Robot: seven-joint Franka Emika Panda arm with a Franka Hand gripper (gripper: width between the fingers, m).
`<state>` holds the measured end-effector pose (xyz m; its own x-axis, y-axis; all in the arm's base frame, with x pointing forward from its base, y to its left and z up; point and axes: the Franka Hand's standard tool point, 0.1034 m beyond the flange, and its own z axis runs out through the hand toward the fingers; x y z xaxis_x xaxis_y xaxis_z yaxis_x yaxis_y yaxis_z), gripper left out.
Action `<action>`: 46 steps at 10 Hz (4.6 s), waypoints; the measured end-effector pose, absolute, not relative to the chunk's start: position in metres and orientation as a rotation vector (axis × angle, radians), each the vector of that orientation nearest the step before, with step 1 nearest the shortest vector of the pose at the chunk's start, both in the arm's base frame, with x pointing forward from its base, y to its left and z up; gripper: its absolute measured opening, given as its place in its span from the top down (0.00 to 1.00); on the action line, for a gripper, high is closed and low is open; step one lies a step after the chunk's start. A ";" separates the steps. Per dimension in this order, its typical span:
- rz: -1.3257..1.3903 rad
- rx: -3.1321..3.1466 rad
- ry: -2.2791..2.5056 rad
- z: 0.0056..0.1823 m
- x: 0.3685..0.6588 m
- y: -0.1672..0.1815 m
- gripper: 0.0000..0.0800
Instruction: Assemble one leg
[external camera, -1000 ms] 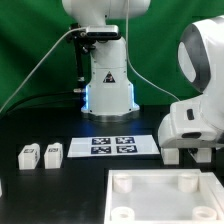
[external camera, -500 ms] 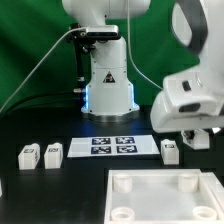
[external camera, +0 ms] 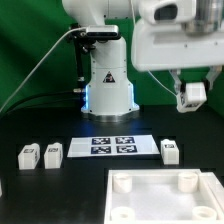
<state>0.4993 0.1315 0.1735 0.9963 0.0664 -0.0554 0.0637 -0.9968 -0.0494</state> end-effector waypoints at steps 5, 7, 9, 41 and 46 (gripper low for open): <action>-0.802 -2.933 -0.120 0.185 0.559 0.111 0.63; -1.091 -2.818 -0.068 0.173 0.586 0.100 0.63; -1.035 -2.860 -0.040 0.149 0.570 0.119 0.63; -0.875 -2.938 -0.009 0.081 0.599 0.115 0.53; -0.873 -2.939 -0.009 0.080 0.598 0.115 0.19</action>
Offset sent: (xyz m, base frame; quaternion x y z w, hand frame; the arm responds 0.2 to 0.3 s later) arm 0.0819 -0.0328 0.0122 -0.0494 0.3439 -0.0216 0.9375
